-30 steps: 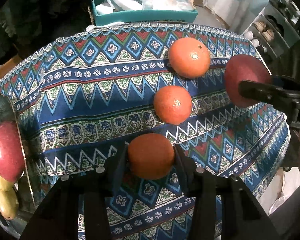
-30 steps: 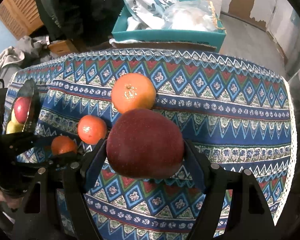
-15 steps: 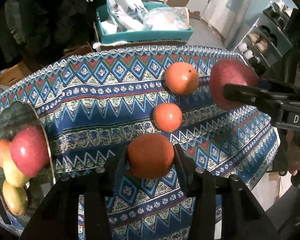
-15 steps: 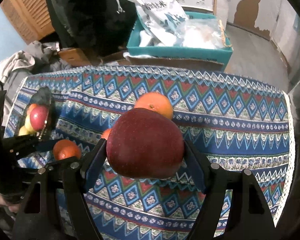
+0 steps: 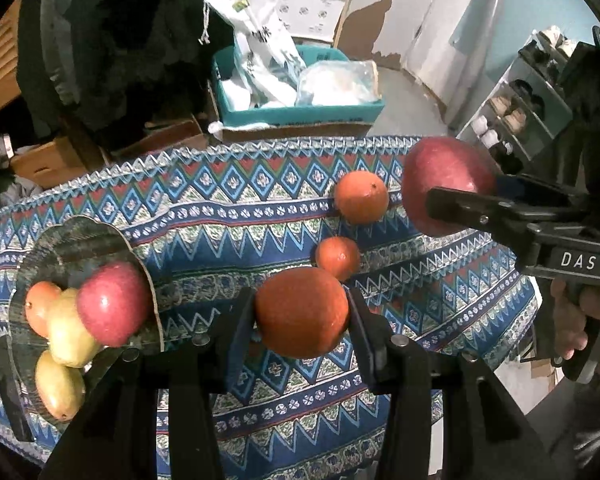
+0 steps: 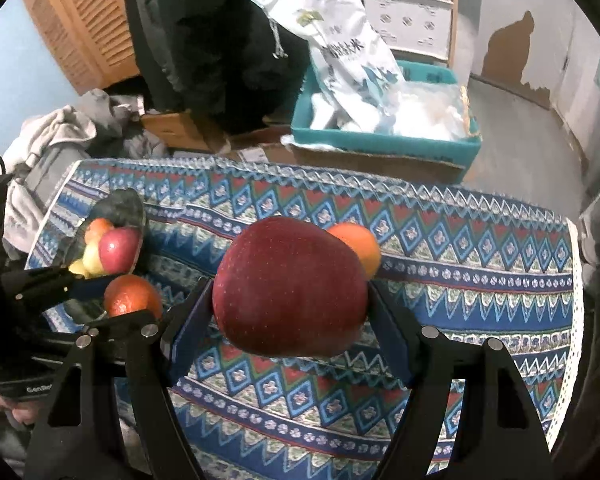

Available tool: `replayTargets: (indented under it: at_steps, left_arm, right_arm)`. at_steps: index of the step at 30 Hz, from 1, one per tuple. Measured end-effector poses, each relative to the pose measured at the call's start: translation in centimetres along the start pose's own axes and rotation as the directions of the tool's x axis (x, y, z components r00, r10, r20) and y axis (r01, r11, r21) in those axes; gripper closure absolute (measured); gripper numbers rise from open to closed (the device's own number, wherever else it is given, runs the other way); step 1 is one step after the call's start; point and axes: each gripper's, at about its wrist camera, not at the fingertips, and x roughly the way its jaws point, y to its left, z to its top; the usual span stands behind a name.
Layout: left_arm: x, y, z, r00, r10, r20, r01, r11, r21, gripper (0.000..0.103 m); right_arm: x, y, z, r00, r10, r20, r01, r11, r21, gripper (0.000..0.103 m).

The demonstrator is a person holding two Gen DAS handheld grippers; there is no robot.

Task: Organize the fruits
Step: 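Carry the apple with the right tool while the left tool carries the orange to the bowl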

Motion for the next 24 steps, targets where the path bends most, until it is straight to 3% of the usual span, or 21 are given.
replayTargets:
  at_steps: [9, 24]
  left_arm:
    - [-3.1, 1.7, -0.3, 0.998, 0.013, 0.058, -0.012, 1.000, -0.016, 0.057]
    - [-6.2, 8.0, -1.8, 0.992, 0.069, 0.106, -0.058, 0.993, -0.105, 0.057]
  right_arm:
    - [-1.0, 3.5, 1.5, 0.998, 0.044, 0.037, -0.042, 0.998, -0.043, 0.027]
    - [-0.4, 9.1, 2.9, 0.993, 0.110, 0.031, -0.106, 0.989, -0.105, 0.027]
